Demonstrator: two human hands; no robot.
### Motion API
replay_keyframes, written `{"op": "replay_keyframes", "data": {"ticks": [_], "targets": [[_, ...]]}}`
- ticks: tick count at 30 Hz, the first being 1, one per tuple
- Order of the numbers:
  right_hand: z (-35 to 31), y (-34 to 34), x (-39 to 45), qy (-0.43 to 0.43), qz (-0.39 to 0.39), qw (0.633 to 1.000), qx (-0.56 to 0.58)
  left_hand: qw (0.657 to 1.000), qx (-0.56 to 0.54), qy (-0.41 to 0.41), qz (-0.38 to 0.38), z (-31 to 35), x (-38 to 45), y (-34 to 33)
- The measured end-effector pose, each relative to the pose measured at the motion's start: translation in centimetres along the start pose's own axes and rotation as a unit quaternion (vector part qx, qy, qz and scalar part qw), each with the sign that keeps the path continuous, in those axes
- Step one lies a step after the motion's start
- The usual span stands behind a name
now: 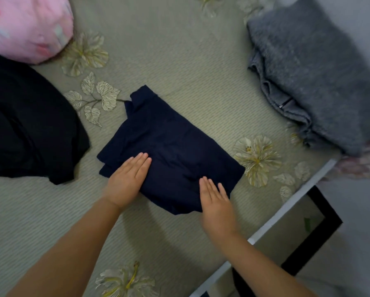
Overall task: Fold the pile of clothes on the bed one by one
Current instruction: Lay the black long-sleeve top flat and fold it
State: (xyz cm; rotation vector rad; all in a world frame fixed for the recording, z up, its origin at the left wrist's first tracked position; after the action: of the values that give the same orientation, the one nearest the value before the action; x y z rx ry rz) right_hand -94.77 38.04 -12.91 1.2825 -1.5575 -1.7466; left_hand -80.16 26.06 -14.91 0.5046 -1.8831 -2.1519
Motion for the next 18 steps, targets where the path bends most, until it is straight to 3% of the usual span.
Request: {"op": "replay_keyframes", "data": {"ticks": [5, 10, 18], "targets": [[5.7, 6.5, 3.2, -0.013, -0.039, 0.992, 0.12, 0.996, -0.01, 0.001, 0.088, 1.4, 6.4, 6.5], [13.8, 16.6, 7.8, -0.063, 0.038, 0.988, 0.135, 0.98, 0.038, -0.1, 0.165, 4.3, 17.1, 15.4], [29.1, 30.9, 15.9, -0.097, 0.176, 0.972, 0.125, 0.948, 0.13, -0.176, 0.229, 11.3, 38.0, 26.7]]}}
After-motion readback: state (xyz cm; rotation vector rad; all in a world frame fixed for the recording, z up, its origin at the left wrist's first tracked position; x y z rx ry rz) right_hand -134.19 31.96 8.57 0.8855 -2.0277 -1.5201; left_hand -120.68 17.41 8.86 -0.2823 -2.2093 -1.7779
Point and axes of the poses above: each hand's wrist, its own x-axis towards the middle knuckle, its own y-axis out of the back of the hand, z = x × y, the point moved 4 cm from there along x, towards the middle knuckle, and after that the axes turned 14 degrees about -y, right-handed, at the moved point
